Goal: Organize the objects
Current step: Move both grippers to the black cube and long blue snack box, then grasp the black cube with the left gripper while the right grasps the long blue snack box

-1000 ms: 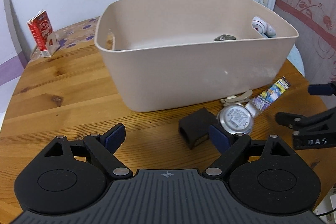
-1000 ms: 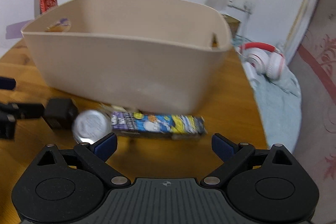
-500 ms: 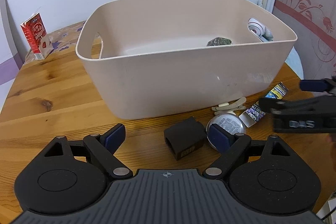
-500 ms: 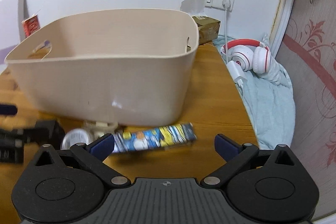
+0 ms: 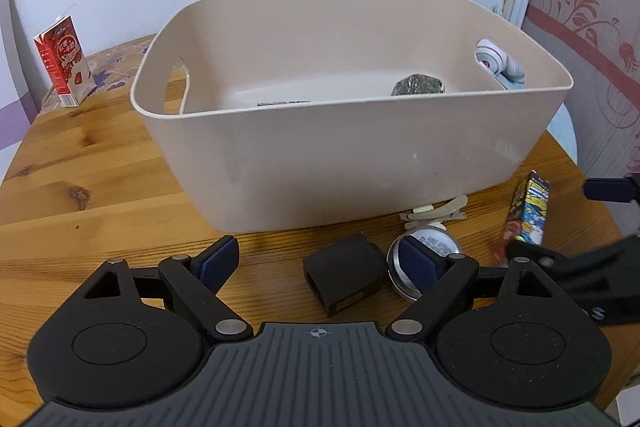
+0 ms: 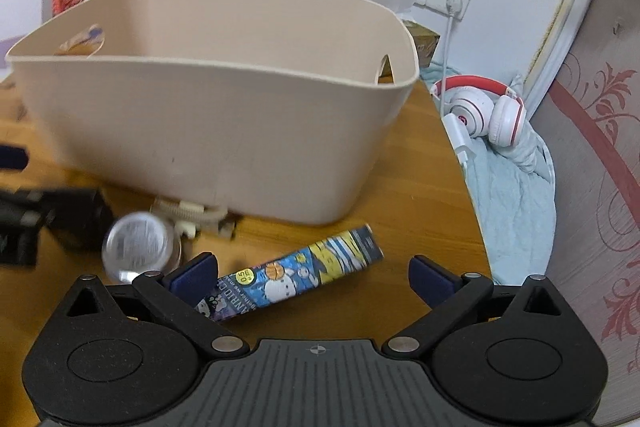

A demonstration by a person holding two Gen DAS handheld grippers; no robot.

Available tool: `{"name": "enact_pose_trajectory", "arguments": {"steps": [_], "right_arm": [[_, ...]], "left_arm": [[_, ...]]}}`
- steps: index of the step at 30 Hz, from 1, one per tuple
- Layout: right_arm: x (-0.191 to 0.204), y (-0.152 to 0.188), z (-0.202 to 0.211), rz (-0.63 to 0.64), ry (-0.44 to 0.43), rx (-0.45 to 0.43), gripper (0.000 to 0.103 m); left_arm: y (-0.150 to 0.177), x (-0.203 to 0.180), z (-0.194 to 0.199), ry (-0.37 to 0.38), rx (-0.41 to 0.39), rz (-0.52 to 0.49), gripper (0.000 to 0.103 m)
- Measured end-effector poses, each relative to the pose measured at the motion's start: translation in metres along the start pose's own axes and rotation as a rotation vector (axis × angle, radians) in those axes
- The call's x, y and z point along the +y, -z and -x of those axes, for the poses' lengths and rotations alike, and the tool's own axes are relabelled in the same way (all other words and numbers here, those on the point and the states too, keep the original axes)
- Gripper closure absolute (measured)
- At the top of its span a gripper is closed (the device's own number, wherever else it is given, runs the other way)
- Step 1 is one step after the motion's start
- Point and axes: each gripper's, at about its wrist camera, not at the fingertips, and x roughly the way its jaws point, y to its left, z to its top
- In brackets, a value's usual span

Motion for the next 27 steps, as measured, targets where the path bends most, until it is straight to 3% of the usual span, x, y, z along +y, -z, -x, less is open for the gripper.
{"name": "enact_pose_trajectory", "arguments": {"steps": [6, 12, 15, 16, 18, 20, 21, 23, 27], "right_arm": [[-0.005, 0.008, 0.007, -0.012, -0.011, 0.021, 0.0], [-0.01, 0.003, -0.001, -0.12, -0.022, -0.011, 0.0], [-0.008, 0.004, -0.013, -0.126, -0.024, 0.021, 0.0], [-0.007, 0.006, -0.016, -0.129, -0.028, 0.032, 0.001], [-0.008, 0.01, -0.02, -0.144, -0.041, 0.041, 0.01], [-0.013, 0.014, -0.019, -0.182, -0.066, 0.027, 0.014], [-0.013, 0.014, -0.018, -0.18, -0.059, 0.021, 0.018], [-0.013, 0.015, -0.013, -0.181, -0.069, 0.01, 0.038], [-0.012, 0.016, -0.006, -0.167, -0.077, -0.006, 0.068]], "left_arm": [[0.001, 0.002, -0.011, -0.03, 0.034, 0.015, 0.014], [-0.001, 0.011, -0.025, 0.002, 0.091, 0.094, 0.014], [0.001, 0.014, -0.031, 0.014, 0.12, 0.113, 0.015], [0.002, 0.016, -0.031, 0.019, 0.121, 0.122, 0.02], [0.002, 0.017, -0.031, 0.011, 0.113, 0.106, 0.029], [0.003, 0.015, -0.029, -0.013, 0.102, 0.072, 0.049], [0.003, 0.015, -0.029, -0.022, 0.099, 0.058, 0.053], [0.003, 0.015, -0.027, -0.022, 0.098, 0.054, 0.056], [0.006, 0.014, -0.026, -0.026, 0.09, 0.049, 0.056]]}}
